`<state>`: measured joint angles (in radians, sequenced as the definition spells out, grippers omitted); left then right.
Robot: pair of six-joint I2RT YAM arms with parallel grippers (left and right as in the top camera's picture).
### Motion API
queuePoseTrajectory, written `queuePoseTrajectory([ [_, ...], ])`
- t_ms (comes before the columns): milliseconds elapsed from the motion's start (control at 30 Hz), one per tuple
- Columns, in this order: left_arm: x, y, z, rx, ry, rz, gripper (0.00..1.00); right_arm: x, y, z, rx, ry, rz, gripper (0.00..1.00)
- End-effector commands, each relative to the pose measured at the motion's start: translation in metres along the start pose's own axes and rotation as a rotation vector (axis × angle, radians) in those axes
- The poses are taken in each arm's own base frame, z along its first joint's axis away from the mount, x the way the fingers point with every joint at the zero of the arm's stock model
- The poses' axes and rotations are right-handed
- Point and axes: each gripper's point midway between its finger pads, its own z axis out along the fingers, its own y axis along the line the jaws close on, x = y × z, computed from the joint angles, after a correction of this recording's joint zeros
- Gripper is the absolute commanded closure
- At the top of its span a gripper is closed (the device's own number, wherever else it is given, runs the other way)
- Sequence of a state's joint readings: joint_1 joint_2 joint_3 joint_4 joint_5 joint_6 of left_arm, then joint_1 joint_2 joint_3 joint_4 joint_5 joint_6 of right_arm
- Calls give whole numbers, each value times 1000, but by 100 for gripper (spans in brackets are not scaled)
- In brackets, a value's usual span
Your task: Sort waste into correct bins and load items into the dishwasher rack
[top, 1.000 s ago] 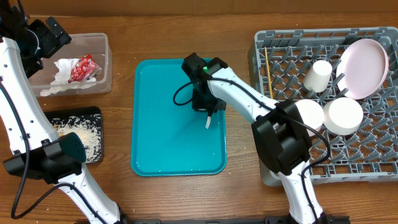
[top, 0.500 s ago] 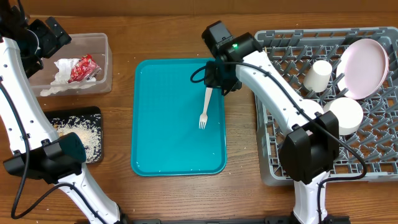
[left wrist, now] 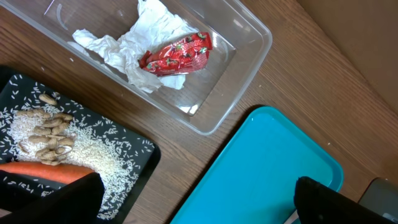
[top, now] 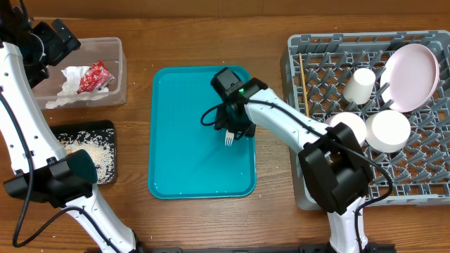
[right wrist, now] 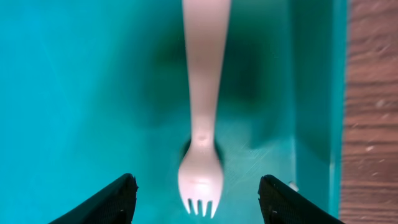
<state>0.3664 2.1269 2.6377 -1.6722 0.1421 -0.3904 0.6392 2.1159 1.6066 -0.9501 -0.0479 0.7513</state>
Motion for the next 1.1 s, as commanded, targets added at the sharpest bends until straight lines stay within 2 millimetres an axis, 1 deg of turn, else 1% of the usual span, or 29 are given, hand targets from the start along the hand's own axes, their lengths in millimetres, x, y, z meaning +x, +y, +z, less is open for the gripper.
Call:
queuePoseTrajectory([
  [0, 1, -4, 0, 7, 3, 0, 0, 14, 4, 8, 3, 8, 13, 34],
  [100, 1, -4, 0, 7, 2, 0, 0, 17, 3, 15, 11, 15, 13, 34],
  [233, 1, -4, 0, 7, 3, 0, 0, 17, 2, 16, 14, 19, 13, 33],
  [333, 1, -4, 0, 7, 3, 0, 0, 18, 1, 19, 19, 22, 13, 36],
  [367, 1, -4, 0, 7, 2, 0, 0, 18, 1, 21, 21, 24, 14, 38],
  [467, 1, -4, 0, 7, 2, 0, 0, 21, -4, 33, 43, 43, 15, 42],
  [533, 1, -4, 0, 7, 2, 0, 0, 21, -5, 36, 50, 48, 15, 44],
  [633, 1, -4, 0, 7, 2, 0, 0, 21, -4, 36, 47, 46, 15, 52],
  [733, 1, -4, 0, 7, 2, 0, 0, 20, -4, 36, 43, 43, 15, 67],
  [767, 1, -4, 0, 7, 3, 0, 0, 20, -4, 36, 44, 44, 15, 75],
  [800, 1, -4, 0, 7, 2, 0, 0, 20, -4, 36, 44, 44, 14, 78],
  [933, 1, -4, 0, 7, 2, 0, 0, 18, -6, 35, 46, 46, 6, 88],
  [1000, 1, -4, 0, 7, 2, 0, 0, 16, -9, 30, 57, 53, 17, 94],
  [1067, 1, -4, 0, 7, 3, 0, 0, 12, -11, 24, 63, 57, 24, 96],
])
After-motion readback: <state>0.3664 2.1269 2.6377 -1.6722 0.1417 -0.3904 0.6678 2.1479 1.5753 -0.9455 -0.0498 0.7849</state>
